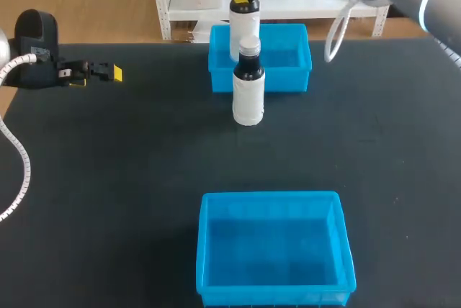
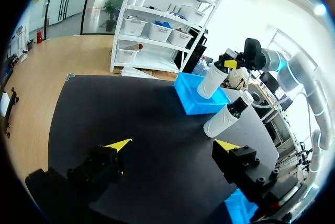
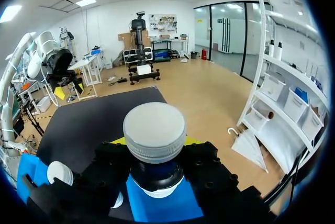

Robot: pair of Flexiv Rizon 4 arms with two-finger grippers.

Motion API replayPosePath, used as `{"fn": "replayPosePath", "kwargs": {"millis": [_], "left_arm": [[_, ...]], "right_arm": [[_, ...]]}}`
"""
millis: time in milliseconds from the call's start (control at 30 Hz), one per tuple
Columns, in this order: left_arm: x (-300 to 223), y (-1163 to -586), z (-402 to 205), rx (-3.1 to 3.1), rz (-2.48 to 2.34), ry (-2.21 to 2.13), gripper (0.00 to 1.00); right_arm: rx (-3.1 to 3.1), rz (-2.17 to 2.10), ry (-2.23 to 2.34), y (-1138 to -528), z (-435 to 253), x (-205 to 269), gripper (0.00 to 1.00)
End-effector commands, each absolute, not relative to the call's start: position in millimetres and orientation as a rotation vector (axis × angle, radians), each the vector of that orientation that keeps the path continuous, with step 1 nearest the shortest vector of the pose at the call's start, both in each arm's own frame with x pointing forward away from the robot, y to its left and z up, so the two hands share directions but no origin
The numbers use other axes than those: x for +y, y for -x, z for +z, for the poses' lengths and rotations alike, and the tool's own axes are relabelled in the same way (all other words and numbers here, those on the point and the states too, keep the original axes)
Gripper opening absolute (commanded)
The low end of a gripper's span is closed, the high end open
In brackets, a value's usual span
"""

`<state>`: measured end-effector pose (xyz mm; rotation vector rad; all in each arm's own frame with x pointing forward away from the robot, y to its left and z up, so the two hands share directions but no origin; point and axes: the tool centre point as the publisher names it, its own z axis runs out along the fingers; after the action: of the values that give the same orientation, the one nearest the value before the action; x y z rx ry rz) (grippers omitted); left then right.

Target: Pick up the bottle, and place it in the far bin if it is heavy, or in the near bin if it is light.

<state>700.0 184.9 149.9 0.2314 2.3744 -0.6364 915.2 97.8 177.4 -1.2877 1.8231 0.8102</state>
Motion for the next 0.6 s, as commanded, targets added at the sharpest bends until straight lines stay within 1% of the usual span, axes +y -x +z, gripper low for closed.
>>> {"fn": "replayPosePath", "kwargs": {"millis": [33, 600], "left_arm": [[185, -700, 150, 2.374, -0.636, -0.231, 1.0], [185, -700, 150, 2.374, -0.636, -0.231, 1.0]], "right_arm": [[1.819, 0.852, 1.311, -930, 170, 108, 0.0], [1.794, 0.852, 1.322, -935, 153, 114, 0.0]]}}
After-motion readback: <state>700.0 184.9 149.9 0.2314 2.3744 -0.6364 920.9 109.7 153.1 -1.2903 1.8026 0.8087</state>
